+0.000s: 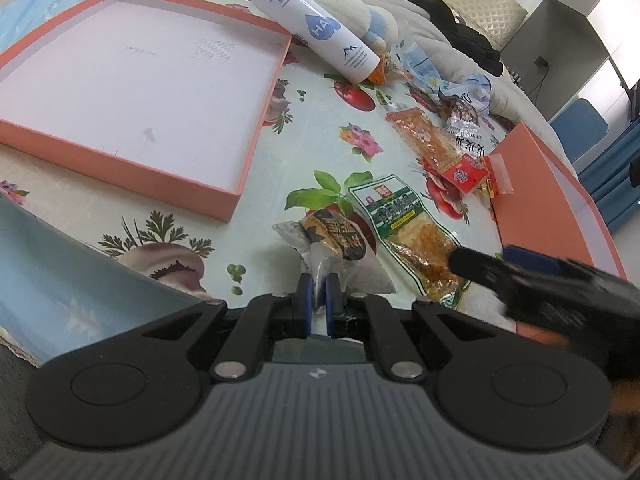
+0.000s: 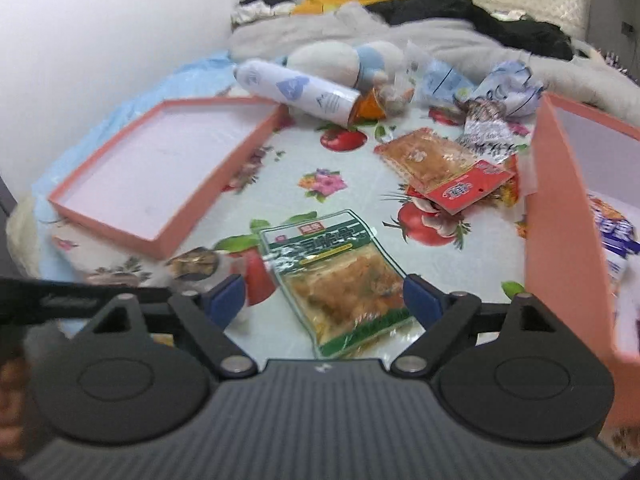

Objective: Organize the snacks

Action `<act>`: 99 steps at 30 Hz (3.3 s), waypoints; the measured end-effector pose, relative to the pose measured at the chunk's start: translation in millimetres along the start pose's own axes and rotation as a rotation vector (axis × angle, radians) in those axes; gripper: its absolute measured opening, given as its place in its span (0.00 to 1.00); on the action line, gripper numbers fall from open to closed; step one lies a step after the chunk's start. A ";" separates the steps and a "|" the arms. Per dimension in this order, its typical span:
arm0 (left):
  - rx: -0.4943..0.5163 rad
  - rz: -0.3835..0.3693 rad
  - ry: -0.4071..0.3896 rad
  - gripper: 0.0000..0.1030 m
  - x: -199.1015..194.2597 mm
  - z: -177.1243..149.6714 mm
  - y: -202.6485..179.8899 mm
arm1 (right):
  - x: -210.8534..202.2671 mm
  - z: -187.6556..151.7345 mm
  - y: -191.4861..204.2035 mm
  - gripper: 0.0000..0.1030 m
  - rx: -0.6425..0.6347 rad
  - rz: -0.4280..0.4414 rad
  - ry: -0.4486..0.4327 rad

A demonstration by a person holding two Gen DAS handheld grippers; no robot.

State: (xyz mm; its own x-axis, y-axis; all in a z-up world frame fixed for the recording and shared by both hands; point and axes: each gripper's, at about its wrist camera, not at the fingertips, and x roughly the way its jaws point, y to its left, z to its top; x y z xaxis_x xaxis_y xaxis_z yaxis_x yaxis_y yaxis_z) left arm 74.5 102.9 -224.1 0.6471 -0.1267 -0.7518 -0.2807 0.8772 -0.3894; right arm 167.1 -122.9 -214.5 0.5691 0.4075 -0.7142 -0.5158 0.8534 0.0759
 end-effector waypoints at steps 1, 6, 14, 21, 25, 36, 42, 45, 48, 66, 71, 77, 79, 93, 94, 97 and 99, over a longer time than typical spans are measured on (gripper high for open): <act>-0.001 -0.001 0.001 0.07 0.0 -0.4 0.4 | 8.5 2.0 -0.5 0.85 -0.011 -0.018 0.023; -0.012 -0.010 0.003 0.07 -0.5 -2.5 4.0 | 38.6 2.5 -1.1 0.85 -0.094 -0.067 0.112; -0.015 -0.015 0.003 0.07 -0.6 -3.2 4.8 | 56.9 -1.5 -20.4 0.94 -0.068 -0.020 0.181; -0.015 -0.014 0.004 0.07 -0.9 -1.2 3.9 | 51.7 -12.0 -11.4 0.79 -0.109 0.040 0.170; -0.023 -0.014 -0.007 0.07 -1.1 0.6 2.4 | 44.1 -15.5 -6.2 0.54 -0.114 0.047 0.139; -0.032 -0.031 -0.036 0.07 -3.3 8.4 -6.4 | 10.7 -14.8 -6.9 0.35 -0.039 0.002 0.035; -0.011 -0.048 -0.053 0.06 -6.6 17.2 -20.9 | -15.5 -9.0 -9.9 0.35 0.027 -0.045 -0.011; 0.001 -0.047 -0.063 0.06 -9.9 21.6 -30.0 | -28.8 -4.6 -11.4 0.35 0.046 -0.064 -0.027; 0.020 -0.052 -0.068 0.05 -13.1 28.0 -39.9 | -41.1 -1.8 -14.2 0.35 0.064 -0.086 -0.046; 0.197 -0.143 -0.164 0.04 -52.8 79.8 -126.0 | -110.6 36.3 -56.2 0.35 0.165 -0.192 -0.195; 0.241 -0.204 -0.217 0.04 -68.6 105.4 -160.7 | -133.9 54.0 -66.3 0.35 0.160 -0.233 -0.246; 0.304 -0.266 -0.251 0.04 -78.6 122.2 -211.3 | -159.4 66.2 -90.4 0.35 0.185 -0.281 -0.301; 0.319 -0.294 -0.250 0.04 -78.1 123.8 -227.3 | -169.4 67.6 -102.9 0.35 0.200 -0.296 -0.320; 0.438 -0.357 -0.121 0.04 -7.3 94.6 -337.8 | -169.2 21.3 -201.9 0.36 0.341 -0.395 -0.272; 0.447 -0.350 -0.104 0.04 1.9 89.8 -343.1 | -165.5 16.2 -207.7 0.36 0.347 -0.401 -0.260; 0.473 -0.323 -0.049 0.04 31.5 76.3 -355.5 | -151.5 1.7 -222.6 0.36 0.366 -0.408 -0.224; 0.490 -0.304 -0.017 0.04 49.9 67.5 -360.4 | -140.7 -7.3 -231.5 0.36 0.378 -0.402 -0.194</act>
State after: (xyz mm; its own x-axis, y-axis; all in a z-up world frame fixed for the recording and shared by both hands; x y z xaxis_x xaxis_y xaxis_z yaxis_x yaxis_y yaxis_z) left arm 255.8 -188.3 -85.4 0.6597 -0.4029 -0.6344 0.2782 0.9151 -0.2918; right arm 201.8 -380.2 -136.7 0.7983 0.0492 -0.6003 0.0092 0.9955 0.0939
